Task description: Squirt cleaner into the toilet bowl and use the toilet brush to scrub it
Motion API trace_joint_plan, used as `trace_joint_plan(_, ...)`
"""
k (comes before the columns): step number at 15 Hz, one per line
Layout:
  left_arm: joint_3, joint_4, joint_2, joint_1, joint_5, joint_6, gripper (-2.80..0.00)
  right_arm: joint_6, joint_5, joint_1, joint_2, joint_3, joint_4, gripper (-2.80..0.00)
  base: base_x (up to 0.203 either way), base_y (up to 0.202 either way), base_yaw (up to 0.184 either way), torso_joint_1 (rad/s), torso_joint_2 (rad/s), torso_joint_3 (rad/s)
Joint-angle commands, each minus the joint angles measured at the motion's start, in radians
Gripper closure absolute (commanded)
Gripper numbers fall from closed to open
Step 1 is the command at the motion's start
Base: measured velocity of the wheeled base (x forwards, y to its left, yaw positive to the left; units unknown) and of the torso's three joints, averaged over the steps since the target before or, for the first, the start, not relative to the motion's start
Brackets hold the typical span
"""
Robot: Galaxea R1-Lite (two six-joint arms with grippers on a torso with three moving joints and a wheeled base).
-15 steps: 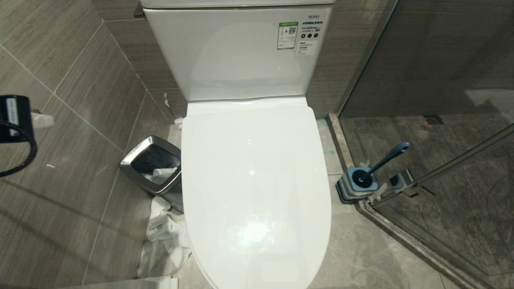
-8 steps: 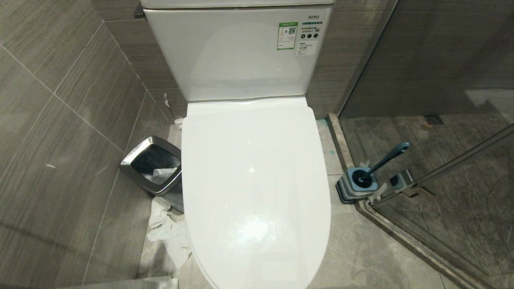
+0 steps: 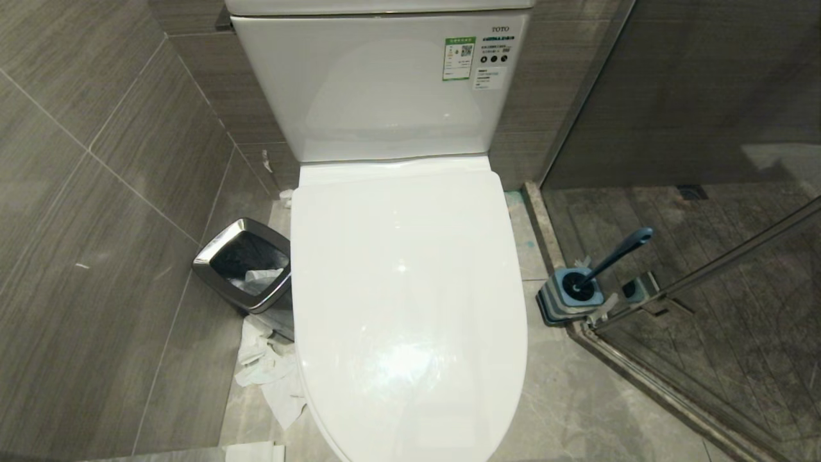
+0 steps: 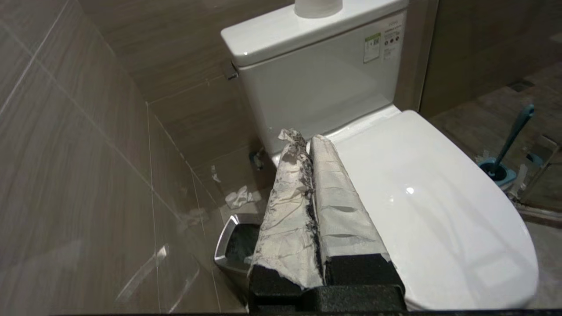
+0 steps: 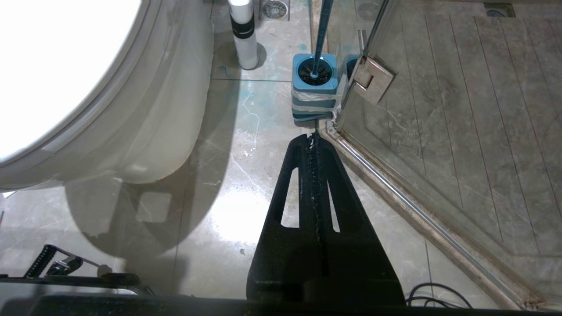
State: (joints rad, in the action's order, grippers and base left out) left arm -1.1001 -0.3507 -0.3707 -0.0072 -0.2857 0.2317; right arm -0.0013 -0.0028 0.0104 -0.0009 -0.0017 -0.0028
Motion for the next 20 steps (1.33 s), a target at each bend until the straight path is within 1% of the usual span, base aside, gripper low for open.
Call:
trace_joint_plan(1, 0.118, -0.024, 0.186, 0.011, 0.001, -0.009, 0.00, 0.000, 0.001, 0.000, 0.001, 0.000, 0.000, 0.00, 0.000, 0.000, 0.000, 0.000, 0.00, 0.000)
trace_joint_plan(5, 0.358, -0.028, 0.355, 0.012, 0.049, -0.007, 0.00, 0.000, 0.000, 0.000, 0.001, 0.000, 0.000, 0.00, 0.000, 0.000, 0.000, 0.000, 0.00, 0.000)
trace_joint_plan(7, 0.482, 0.025, 0.366, 0.011, 0.078, 0.010, 0.00, 0.000, 0.000, 0.000, 0.001, 0.000, 0.000, 0.00, 0.000, 0.000, 0.000, 0.000, 0.00, 0.000)
trace_joint_plan(8, 0.556, 0.085, 0.368, 0.011, 0.086, 0.016, 0.00, 0.000, 0.000, 0.000, 0.001, 0.000, 0.000, 0.00, 0.000, 0.000, 0.000, 0.000, 0.00, 0.000)
trace_joint_plan(10, 0.735, 0.251, 0.370, 0.010, 0.113, 0.024, 0.00, 0.000, 0.000, 0.000, 0.001, 0.000, 0.000, 0.00, 0.000, 0.000, 0.000, 0.000, 0.00, 0.000)
trace_joint_plan(11, 0.825, 0.353, 0.370, 0.010, 0.148, 0.025, 0.00, 0.000, 0.000, 0.000, 0.001, 0.000, 0.000, 0.00, 0.000, 0.000, 0.000, 0.000, 0.00, 0.000)
trace_joint_plan(12, 0.905, 0.430, 0.370, 0.010, 0.188, 0.025, 0.00, 0.000, 0.000, 0.000, 0.001, 0.000, 0.000, 0.00, 0.000, 0.000, 0.000, 0.000, 0.00, 0.000)
trace_joint_plan(13, 0.974, 0.480, 0.370, 0.010, 0.223, 0.023, 0.00, 0.000, 0.000, 0.000, 0.001, 0.000, 0.000, 0.00, 0.000, 0.000, 0.000, 0.000, 0.00, 0.000)
trace_joint_plan(14, 1.027, 0.511, 0.371, 0.010, 0.245, 0.022, 0.00, 0.000, 0.000, 0.000, 0.001, 0.000, 0.000, 0.00, 0.000, 0.000, 0.000, 0.000, 0.00, 0.000)
trace_joint_plan(15, 1.076, 0.532, 0.371, 0.010, 0.255, 0.026, 0.00, 0.000, 0.000, 0.000, 0.001, 0.000, 0.000, 0.00, 0.000, 0.000, 0.000, 0.000, 0.00, 0.000)
trace_joint_plan(16, 1.103, 0.522, 0.371, 0.010, 0.259, 0.031, 0.00, 0.000, 0.000, 0.000, 0.001, 0.000, 0.000, 0.00, 0.000, 0.000, 0.000, 0.000, 0.00, 0.000)
trace_joint_plan(18, 1.100, 0.402, 0.371, 0.010, 0.259, 0.038, 0.00, 0.000, 0.000, 0.000, 0.001, 0.000, 0.000, 0.00, 0.000, 0.000, 0.000, 0.000, 0.00, 0.000)
trace_joint_plan(20, 1.100, 0.382, 0.371, 0.010, 0.218, 0.045, 0.00, 0.000, 0.000, 0.000, 0.001, 0.001, 0.000, 0.00, 0.000, 0.000, 0.000, 0.000, 0.00, 0.000)
